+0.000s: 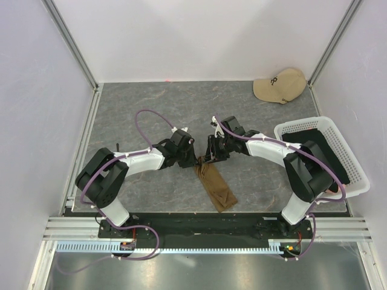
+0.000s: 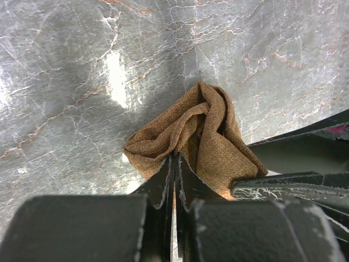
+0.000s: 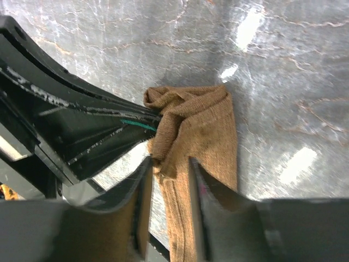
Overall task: Fold the napkin into a case and place the utensils inside
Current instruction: Grasp the top corner of the smaller rectangle folded napkin from the folded napkin.
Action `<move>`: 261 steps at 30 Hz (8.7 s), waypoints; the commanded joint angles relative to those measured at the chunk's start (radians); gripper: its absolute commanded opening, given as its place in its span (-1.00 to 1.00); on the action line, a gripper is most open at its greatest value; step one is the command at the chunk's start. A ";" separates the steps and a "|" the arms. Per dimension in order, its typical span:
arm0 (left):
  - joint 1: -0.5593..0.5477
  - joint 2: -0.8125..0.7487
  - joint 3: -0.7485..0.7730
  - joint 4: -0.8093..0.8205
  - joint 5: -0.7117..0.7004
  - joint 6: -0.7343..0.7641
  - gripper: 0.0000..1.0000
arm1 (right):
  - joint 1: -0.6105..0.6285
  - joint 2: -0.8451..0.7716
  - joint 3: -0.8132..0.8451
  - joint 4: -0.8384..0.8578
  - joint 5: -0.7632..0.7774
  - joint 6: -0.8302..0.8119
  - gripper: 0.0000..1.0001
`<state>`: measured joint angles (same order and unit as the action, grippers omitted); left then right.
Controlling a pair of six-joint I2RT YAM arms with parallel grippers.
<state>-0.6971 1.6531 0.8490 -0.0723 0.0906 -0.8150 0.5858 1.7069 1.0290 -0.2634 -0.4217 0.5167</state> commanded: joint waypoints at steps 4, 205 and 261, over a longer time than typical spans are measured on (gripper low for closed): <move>0.001 -0.044 0.005 0.028 0.020 -0.019 -0.96 | -0.001 0.042 0.014 0.088 -0.067 0.022 -0.58; -0.028 -0.200 -0.232 0.212 0.118 -0.207 -0.96 | 0.057 -0.058 -0.323 0.487 -0.097 0.289 -0.74; -0.107 -0.164 -0.303 0.309 0.107 -0.329 -0.96 | 0.132 0.095 -0.328 0.646 0.026 0.341 -0.88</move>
<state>-0.7681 1.4658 0.5549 0.1497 0.1314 -1.0782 0.7181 1.7012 0.6353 0.3244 -0.4976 0.9043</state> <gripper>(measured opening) 0.025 0.032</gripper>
